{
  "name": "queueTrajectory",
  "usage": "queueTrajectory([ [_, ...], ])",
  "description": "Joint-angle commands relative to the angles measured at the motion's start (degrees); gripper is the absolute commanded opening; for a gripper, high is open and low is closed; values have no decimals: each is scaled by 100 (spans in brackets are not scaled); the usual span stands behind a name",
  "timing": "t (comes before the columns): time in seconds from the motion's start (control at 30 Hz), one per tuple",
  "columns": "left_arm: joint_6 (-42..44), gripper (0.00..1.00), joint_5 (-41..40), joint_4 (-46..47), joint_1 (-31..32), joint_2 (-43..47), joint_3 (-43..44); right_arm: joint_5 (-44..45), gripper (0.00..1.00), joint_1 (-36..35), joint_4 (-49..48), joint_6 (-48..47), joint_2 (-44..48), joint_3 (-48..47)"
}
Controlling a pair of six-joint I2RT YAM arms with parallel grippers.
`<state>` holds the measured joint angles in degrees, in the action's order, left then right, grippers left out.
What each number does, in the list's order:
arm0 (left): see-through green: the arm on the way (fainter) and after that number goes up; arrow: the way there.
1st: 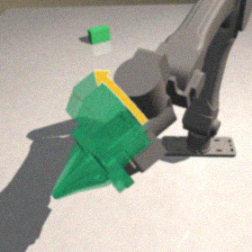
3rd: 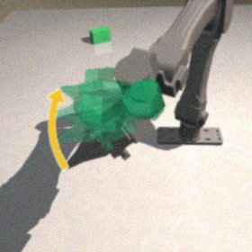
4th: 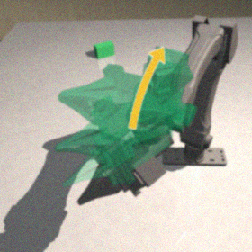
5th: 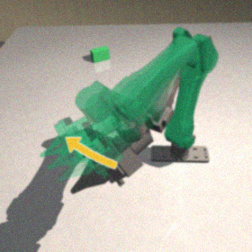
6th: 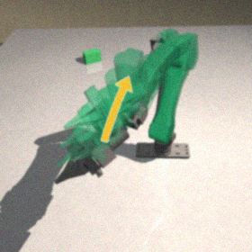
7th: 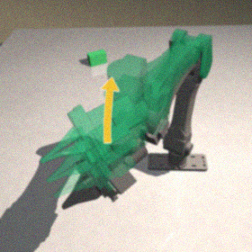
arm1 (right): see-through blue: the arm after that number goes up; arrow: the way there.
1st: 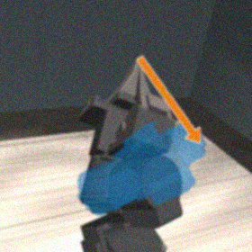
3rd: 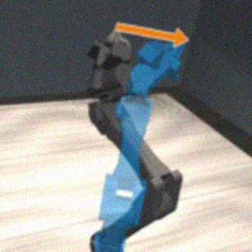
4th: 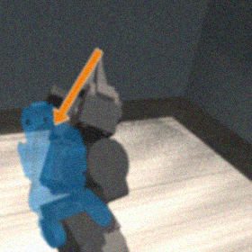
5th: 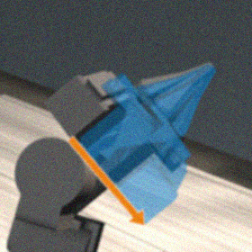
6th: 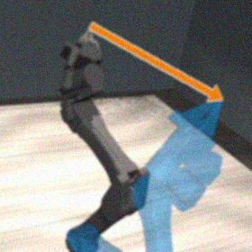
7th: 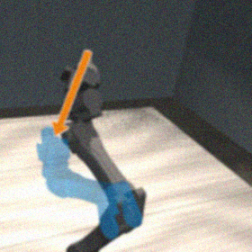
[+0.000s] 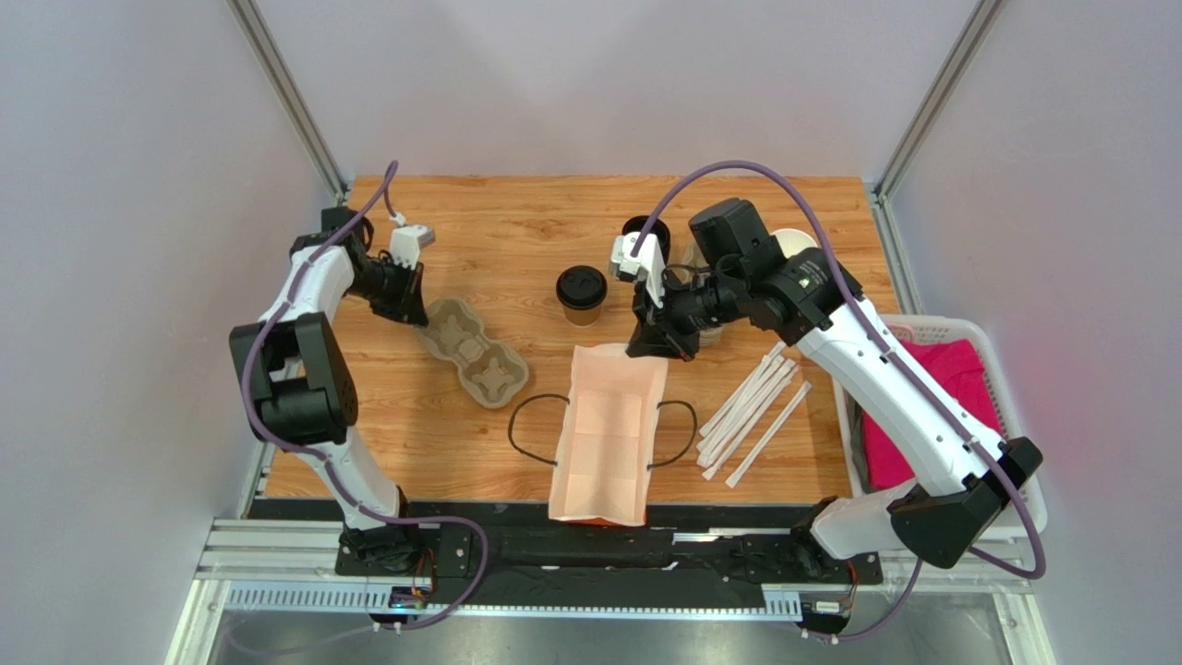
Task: Pack the takeout coffee
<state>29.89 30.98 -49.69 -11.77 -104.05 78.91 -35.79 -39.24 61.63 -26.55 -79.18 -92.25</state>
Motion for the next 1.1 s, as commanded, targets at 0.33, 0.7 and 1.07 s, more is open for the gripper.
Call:
queueTrajectory([
  [0.33, -677, 0, 250, -1130, -36, 2607, 1740, 274, 0, 294, -730, 659, 517, 277],
  [0.7, -1960, 0, 330, -1262, 306, 4076, 3138, 415, 0, 382, -1118, 1090, 878, 770],
  [1.07, -2137, 0, 515, -1604, 1096, 4069, 4376, 380, 0, 497, -1197, 1424, 728, 858],
])
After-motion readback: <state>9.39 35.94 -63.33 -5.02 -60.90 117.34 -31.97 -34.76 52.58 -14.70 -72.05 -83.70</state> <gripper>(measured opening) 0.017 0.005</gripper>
